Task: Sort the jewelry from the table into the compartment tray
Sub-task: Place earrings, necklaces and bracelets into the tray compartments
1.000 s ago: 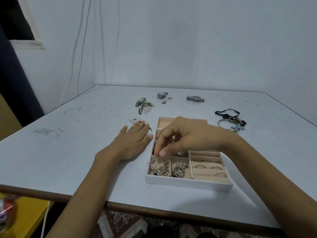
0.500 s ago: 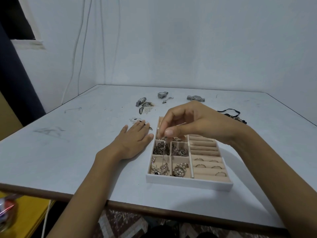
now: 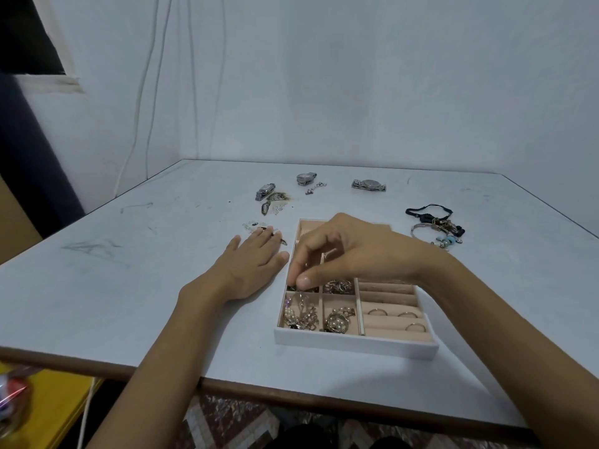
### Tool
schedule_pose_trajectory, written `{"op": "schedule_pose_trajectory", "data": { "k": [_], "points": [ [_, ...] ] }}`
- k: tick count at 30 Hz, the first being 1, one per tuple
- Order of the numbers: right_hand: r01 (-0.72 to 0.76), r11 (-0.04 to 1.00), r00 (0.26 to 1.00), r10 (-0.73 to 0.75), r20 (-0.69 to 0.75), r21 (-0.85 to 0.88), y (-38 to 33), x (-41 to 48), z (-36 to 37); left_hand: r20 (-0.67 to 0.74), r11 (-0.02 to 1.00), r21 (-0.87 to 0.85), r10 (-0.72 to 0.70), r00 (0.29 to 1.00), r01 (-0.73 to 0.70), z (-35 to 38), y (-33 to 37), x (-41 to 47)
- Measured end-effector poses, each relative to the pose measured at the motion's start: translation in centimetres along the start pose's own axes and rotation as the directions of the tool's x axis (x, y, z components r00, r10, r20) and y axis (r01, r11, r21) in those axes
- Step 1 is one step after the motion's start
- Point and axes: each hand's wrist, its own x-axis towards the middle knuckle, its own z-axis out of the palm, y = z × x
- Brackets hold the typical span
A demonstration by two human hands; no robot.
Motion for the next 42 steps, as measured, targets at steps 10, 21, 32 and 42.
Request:
{"op": "schedule_pose_trajectory", "data": {
  "k": [10, 21, 32, 42],
  "points": [
    [-0.013, 0.990, 0.999, 0.019, 0.041, -0.144, 1.1, 0.7, 1.2, 0.001, 1.000, 0.005, -0.011, 1.000, 0.011, -0.1, 0.2, -0.1],
    [-0.013, 0.993, 1.000, 0.015, 0.013, -0.121, 1.3, 0.9, 1.7, 0.003, 1.000, -0.005, -0.009, 1.000, 0.009, -0.3, 0.2, -0.3],
    [0.010, 0.996, 0.983, -0.027, -0.184, -0.092, 1.6, 0.2, -2.0, -0.061, 0.999, -0.037, -0.015, 0.998, 0.013, -1.7, 0.0, 0.7],
    [-0.563, 0.801, 0.576, 0.203, -0.791, -0.204, 9.3, -3.0, -9.3, -0.307, 0.984, -0.125, -0.158, 0.939, 0.124, -4.1, 1.6, 9.8]
  ]
}}
